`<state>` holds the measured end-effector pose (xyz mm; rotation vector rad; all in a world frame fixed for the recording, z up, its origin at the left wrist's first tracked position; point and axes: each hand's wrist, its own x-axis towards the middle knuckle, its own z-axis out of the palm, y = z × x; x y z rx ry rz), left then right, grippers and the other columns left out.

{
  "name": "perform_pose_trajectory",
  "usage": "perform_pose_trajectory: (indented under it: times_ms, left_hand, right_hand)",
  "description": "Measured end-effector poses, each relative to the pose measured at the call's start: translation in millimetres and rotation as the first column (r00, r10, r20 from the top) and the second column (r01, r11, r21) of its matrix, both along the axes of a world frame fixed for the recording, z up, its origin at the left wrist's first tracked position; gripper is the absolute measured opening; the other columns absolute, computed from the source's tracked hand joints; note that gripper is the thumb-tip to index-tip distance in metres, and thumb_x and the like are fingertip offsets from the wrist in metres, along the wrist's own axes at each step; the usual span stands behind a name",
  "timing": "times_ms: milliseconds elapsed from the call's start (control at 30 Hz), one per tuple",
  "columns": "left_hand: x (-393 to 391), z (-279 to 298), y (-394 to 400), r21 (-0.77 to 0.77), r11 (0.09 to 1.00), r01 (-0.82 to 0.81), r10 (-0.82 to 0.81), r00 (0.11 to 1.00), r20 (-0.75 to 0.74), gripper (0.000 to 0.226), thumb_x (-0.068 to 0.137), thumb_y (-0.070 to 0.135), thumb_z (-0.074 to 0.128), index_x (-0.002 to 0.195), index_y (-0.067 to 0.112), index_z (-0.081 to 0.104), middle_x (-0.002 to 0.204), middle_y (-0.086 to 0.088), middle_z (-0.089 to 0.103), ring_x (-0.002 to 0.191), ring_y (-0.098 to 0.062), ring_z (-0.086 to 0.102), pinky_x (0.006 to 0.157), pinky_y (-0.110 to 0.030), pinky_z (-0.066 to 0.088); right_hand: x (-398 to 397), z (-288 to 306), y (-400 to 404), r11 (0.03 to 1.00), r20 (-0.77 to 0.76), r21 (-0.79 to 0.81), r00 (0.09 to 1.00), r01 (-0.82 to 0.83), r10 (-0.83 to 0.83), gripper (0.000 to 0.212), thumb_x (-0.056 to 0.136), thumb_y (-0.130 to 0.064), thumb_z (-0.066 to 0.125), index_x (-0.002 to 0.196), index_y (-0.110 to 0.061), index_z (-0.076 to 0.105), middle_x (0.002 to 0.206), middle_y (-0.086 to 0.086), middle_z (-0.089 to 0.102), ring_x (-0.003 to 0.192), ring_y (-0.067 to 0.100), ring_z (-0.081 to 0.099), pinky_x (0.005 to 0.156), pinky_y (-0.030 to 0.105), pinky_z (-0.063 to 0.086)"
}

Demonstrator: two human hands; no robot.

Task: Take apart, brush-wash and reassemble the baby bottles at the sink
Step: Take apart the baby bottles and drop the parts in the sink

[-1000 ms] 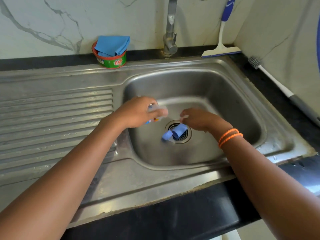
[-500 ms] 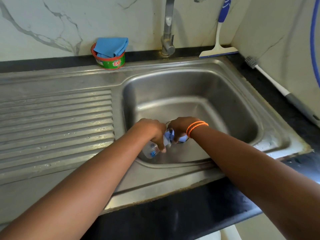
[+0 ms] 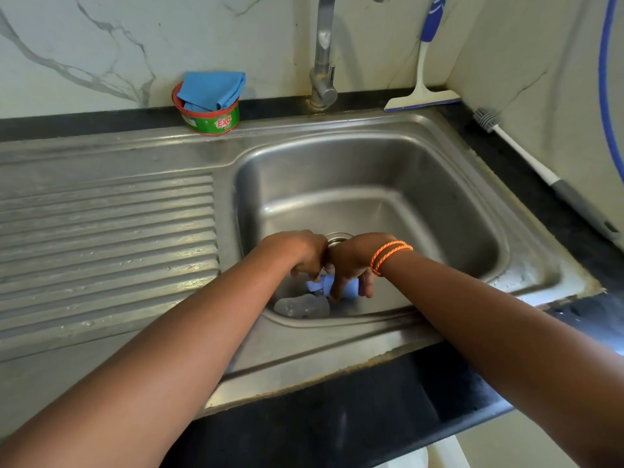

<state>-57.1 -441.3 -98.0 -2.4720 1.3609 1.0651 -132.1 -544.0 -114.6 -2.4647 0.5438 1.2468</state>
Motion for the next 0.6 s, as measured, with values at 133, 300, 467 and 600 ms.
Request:
perform_pose_trajectory:
  times_ms: [133, 300, 467, 600]
  left_hand:
    - [-1.5, -5.4, 1.3, 0.049, 0.999, -0.018, 0.02, 0.999, -0.038, 0.038, 0.085, 0.03, 0.084, 0.115, 0.013, 0.068, 0.078, 0.002, 0.065, 0.087, -0.024, 0.076, 0.072, -0.032, 0.057]
    - [9.2, 3.0, 6.0, -0.131, 0.987, -0.094, 0.111, 0.985, 0.133, 0.022, 0.082, 0.033, 0.08, 0.096, 0.02, 0.07, 0.09, -0.004, 0.067, 0.078, -0.025, 0.067, 0.073, -0.033, 0.052]
    - [21.5, 9.8, 15.7, -0.259, 0.943, -0.209, 0.237, 0.968, 0.085, 0.023, 0.077, 0.033, 0.08, 0.073, 0.016, 0.065, 0.075, -0.001, 0.061, 0.07, -0.025, 0.057, 0.06, -0.028, 0.038]
    - [28.9, 15.1, 27.8, -0.358, 0.899, -0.252, 0.281, 0.959, 0.032, 0.023, 0.076, 0.035, 0.077, 0.085, 0.015, 0.074, 0.076, -0.005, 0.07, 0.067, -0.024, 0.057, 0.063, -0.029, 0.043]
  right_hand:
    - [-1.9, 2.2, 1.6, 0.988, 0.021, -0.147, 0.998, -0.05, 0.054, 0.062, 0.087, -0.04, 0.087, 0.13, -0.005, 0.058, 0.112, 0.012, 0.069, 0.053, 0.021, 0.069, 0.059, 0.03, 0.059]
    - [-10.4, 7.7, 5.7, 0.97, 0.004, -0.219, 0.994, -0.105, 0.109, 0.06, 0.077, -0.052, 0.092, 0.108, -0.009, 0.066, 0.074, 0.002, 0.068, 0.049, 0.015, 0.063, 0.049, 0.024, 0.049]
    - [-12.3, 9.8, 10.0, 0.979, -0.012, -0.177, 0.995, -0.104, 0.104, 0.066, 0.077, -0.054, 0.091, 0.112, -0.004, 0.065, 0.094, 0.008, 0.073, 0.063, 0.022, 0.069, 0.049, 0.026, 0.052]
    - [-12.3, 9.0, 4.1, 0.994, 0.0, -0.096, 0.998, -0.06, 0.06, 0.075, 0.069, -0.059, 0.094, 0.11, -0.002, 0.066, 0.095, 0.014, 0.077, 0.065, 0.025, 0.074, 0.069, 0.037, 0.066]
